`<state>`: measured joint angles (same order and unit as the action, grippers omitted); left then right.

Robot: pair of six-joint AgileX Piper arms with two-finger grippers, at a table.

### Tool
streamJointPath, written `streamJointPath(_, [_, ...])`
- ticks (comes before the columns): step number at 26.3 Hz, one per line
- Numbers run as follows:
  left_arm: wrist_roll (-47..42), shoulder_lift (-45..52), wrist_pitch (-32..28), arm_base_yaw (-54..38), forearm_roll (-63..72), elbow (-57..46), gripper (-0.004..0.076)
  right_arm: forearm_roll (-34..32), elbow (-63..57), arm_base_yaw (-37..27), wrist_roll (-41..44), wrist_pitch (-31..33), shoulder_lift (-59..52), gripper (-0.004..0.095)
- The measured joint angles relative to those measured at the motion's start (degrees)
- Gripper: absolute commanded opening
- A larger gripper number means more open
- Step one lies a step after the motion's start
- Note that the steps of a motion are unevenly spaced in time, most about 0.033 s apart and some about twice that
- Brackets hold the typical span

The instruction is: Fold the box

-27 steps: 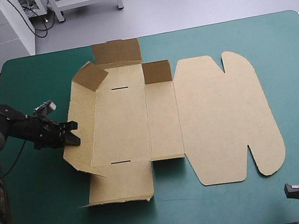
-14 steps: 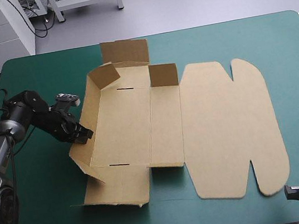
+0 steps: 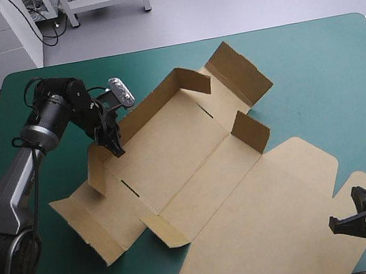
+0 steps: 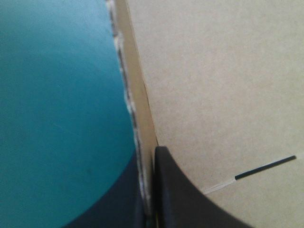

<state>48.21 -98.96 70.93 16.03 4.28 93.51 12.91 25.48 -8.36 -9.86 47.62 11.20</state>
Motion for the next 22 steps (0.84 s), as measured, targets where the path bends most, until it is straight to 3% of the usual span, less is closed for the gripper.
streamJointPath(12, [13.8, 0.0, -13.6, 3.1, -7.3, 3.9, -0.0008, 4.6, 0.0, 0.0, -2.6, 0.2, 2.3, -0.0017])
streamJointPath(22, [11.5, 0.0, -24.5, 14.2, -20.0, 3.9, -0.0008, 4.6, 0.0, 0.0, -2.6, 0.2, 2.3, -0.0017])
